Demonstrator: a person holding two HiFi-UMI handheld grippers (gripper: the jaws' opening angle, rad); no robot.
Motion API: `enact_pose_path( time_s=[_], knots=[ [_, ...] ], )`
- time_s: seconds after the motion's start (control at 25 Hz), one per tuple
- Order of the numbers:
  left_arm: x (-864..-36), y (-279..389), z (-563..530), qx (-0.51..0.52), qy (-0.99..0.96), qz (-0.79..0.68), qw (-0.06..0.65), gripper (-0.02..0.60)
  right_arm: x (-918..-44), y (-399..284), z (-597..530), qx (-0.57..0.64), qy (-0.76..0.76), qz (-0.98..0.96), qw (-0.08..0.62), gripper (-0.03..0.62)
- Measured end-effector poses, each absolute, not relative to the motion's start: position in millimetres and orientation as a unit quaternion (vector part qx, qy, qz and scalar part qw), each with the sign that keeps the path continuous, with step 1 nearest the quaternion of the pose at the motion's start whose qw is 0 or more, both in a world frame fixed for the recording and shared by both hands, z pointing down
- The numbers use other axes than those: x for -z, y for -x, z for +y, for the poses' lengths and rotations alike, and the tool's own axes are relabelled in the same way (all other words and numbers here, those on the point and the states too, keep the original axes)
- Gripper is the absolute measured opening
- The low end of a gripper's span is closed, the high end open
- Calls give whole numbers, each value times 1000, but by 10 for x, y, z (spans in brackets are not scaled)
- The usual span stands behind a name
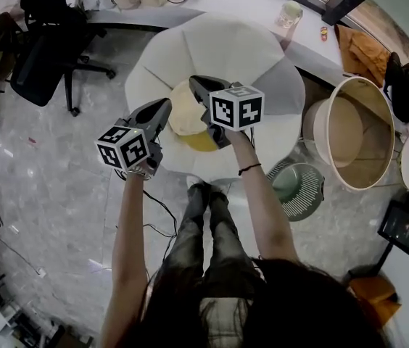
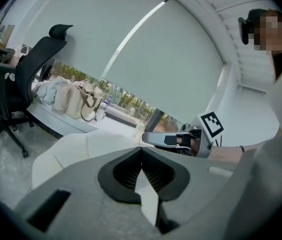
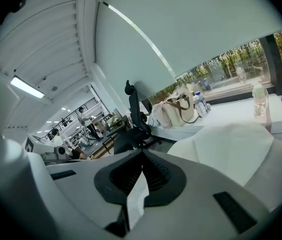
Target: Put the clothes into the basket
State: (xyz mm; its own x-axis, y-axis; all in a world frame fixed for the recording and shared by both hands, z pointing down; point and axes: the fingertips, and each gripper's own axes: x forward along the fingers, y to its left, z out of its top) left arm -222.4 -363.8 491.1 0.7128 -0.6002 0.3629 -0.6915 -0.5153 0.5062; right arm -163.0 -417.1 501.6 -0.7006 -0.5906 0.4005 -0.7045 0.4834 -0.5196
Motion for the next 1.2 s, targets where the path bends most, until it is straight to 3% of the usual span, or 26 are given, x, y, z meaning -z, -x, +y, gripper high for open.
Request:
enact_pose_path(
  time_s=[0.72, 1.2],
  knots=[
    [-6006, 2115, -3953, -117, -865, -327, 362, 11, -6441, 1509, -4296, -376, -383, -824, 181, 9],
    [-6544, 2158, -4033, -130, -858, -304, 393, 11, -7038, 1420, -4302, -420, -408, -788, 192, 11]
  ],
)
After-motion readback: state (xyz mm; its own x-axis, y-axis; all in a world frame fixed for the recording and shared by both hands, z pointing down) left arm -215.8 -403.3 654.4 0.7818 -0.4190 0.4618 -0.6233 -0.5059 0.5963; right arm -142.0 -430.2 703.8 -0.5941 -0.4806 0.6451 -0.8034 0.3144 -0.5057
